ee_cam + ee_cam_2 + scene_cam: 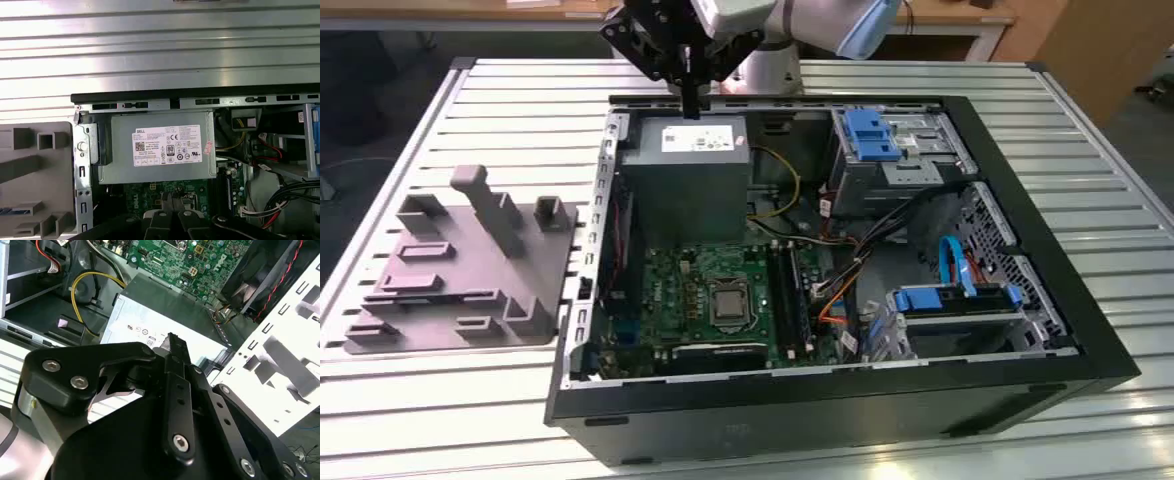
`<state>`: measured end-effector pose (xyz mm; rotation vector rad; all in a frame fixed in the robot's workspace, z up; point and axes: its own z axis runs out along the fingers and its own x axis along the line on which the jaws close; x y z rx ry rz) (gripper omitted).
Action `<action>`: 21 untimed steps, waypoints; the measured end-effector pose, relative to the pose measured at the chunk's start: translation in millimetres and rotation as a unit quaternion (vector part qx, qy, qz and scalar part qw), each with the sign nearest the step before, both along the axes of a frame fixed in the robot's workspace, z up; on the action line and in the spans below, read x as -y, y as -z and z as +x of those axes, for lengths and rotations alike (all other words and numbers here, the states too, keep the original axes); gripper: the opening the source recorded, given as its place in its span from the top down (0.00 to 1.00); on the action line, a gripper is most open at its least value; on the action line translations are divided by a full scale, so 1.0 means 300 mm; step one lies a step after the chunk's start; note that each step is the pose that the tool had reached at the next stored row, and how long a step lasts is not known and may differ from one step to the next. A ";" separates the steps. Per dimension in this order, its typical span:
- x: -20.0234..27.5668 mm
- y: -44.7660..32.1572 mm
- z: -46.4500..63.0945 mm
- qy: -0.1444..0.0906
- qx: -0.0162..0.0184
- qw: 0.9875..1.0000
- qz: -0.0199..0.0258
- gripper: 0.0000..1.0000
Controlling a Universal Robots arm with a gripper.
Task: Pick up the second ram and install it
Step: 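Reach for the second ram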
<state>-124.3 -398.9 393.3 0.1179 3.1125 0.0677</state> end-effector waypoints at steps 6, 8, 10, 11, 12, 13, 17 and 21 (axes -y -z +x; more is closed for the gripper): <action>0.000 0.000 0.000 0.000 0.000 1.000 0.000 0.90; 0.000 0.000 -0.001 0.000 0.000 1.000 0.000 0.90; 0.000 0.000 -0.002 0.000 0.000 1.000 0.000 0.90; 0.000 0.000 -0.004 0.000 0.000 1.000 0.000 0.90; 0.000 0.000 -0.007 0.000 0.000 1.000 0.000 0.90; 0.000 0.000 -0.009 0.000 0.000 1.000 0.000 0.90; 0.000 0.000 -0.025 0.000 0.000 1.000 0.000 0.90; -0.001 0.000 -0.045 0.000 0.000 1.000 0.000 0.90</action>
